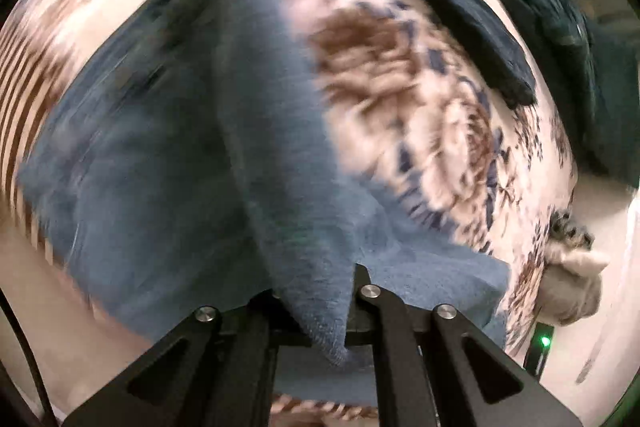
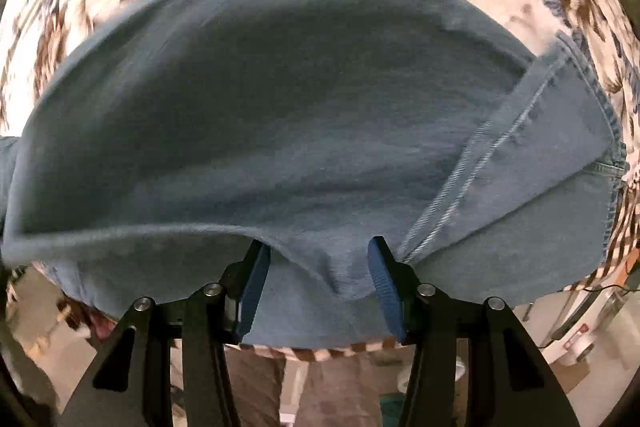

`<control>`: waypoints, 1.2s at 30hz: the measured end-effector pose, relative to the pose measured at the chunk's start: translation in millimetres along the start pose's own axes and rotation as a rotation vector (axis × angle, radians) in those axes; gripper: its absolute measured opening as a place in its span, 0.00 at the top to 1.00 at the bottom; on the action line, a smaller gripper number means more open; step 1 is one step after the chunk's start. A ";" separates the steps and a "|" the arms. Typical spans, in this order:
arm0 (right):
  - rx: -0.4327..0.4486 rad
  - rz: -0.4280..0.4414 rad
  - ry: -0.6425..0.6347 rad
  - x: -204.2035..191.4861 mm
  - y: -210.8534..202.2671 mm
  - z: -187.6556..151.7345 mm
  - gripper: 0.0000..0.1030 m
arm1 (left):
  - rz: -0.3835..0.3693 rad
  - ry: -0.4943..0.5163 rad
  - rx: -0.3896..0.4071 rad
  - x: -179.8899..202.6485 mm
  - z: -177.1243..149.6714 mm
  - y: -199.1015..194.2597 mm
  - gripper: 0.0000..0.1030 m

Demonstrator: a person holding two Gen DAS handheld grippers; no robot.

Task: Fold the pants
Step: 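Open both grippers and release the folded jeans onto the bed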

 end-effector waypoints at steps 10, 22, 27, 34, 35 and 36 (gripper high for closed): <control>-0.059 -0.073 -0.047 -5.0 17.8 -20.5 0.48 | 0.008 -0.279 -0.037 -96.8 -47.1 48.8 0.95; 0.202 0.039 0.197 61.0 -67.8 -39.5 0.37 | 0.395 0.404 0.218 47.0 -87.7 -28.5 0.19; 0.226 0.047 0.353 117.2 -57.8 -7.7 0.37 | 0.420 0.549 0.232 97.9 -101.1 11.8 0.16; 0.211 -0.035 0.468 154.4 -15.5 26.0 0.85 | 0.431 0.657 0.197 148.1 -112.7 54.5 0.16; 0.249 -0.021 0.486 158.5 -22.9 17.5 0.96 | 0.420 0.666 0.192 151.1 -114.5 53.8 0.16; 0.297 -0.015 0.515 164.4 -33.9 3.5 0.96 | 0.414 0.679 0.190 155.4 -117.7 53.5 0.16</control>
Point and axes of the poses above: each gripper's, at about its wrist camera, not at the fingertips, and y roughly the way its jaws point, x to its right, z to its top, the point moved 3 cm from there along y, roughly the way its jaws point, and after that the axes turned 8 degrees about -y, right-handed, at the moved point
